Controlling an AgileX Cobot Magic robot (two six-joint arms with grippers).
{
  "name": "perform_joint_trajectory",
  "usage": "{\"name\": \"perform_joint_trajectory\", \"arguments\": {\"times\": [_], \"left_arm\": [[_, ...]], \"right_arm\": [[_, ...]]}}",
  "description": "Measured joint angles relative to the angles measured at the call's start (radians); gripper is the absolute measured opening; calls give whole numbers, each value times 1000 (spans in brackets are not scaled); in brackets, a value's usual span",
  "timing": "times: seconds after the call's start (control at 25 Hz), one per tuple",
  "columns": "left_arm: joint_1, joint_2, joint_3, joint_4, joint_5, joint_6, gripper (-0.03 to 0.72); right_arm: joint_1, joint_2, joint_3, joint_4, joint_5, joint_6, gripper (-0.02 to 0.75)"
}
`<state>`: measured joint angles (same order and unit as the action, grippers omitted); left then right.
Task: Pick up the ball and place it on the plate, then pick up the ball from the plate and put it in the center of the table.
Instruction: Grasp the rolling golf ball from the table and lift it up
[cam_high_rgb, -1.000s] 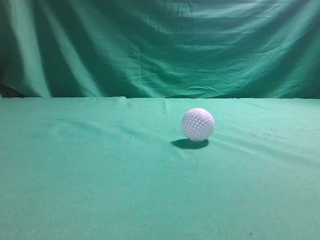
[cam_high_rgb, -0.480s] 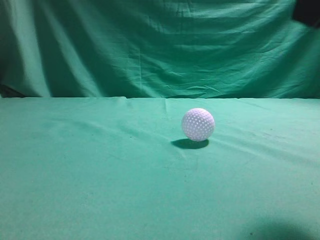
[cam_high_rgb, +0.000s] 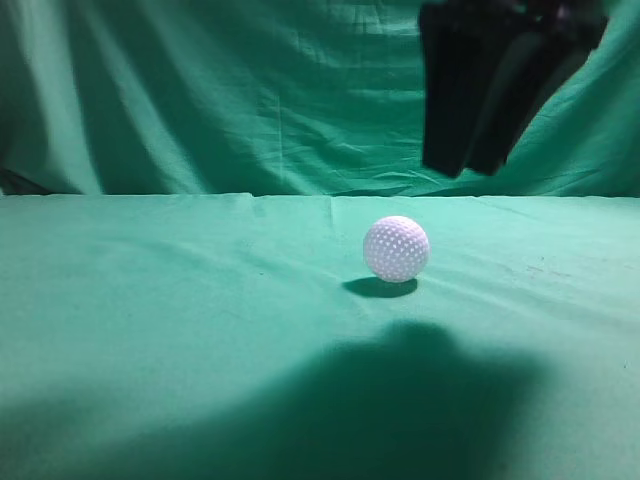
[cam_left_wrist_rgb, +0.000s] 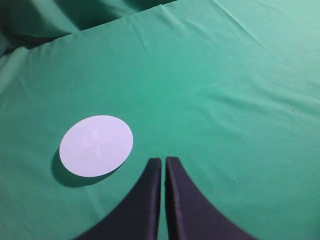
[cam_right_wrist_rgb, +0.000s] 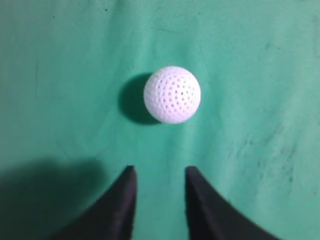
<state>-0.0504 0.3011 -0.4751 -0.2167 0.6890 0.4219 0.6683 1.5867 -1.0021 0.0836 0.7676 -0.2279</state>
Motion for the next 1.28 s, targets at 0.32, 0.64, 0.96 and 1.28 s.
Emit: {"name": "perform_joint_trajectory", "arguments": {"times": [0.32, 0.64, 0.96, 1.28], "left_arm": [[-1, 0, 0, 0, 0, 0, 0], [-1, 0, 0, 0, 0, 0, 0], [-1, 0, 0, 0, 0, 0, 0], [-1, 0, 0, 0, 0, -2, 0]], "right_arm": [[0, 159, -107, 0, -21, 0, 563], [0, 282, -167, 1, -28, 0, 563], [0, 289, -181, 2, -19, 18, 326], [0, 296, -408, 2, 85, 21, 326]]}}
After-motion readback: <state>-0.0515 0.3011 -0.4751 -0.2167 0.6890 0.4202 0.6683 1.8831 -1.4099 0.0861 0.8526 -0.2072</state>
